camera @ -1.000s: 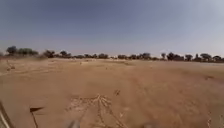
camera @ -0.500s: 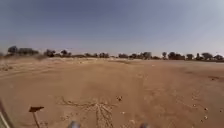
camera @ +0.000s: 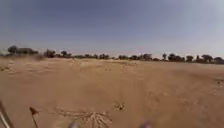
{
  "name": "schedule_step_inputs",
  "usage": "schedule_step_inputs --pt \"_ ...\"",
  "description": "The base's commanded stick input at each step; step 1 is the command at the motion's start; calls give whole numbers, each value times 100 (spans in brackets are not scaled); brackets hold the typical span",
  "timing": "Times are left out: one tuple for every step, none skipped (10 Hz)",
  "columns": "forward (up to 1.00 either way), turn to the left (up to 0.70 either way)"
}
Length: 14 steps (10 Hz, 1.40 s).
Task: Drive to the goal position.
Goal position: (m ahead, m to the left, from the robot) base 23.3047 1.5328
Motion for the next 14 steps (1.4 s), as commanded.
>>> schedule_step_inputs --pt "50 0" --pt "50 0" --pt "50 0" --pt "50 0" --pt "50 0" --pt "50 0" --pt "50 0" --pt "50 0" --pt "50 0" --pt "50 0" --pt "50 0" --pt "50 0" --pt "50 0" --pt "50 0"
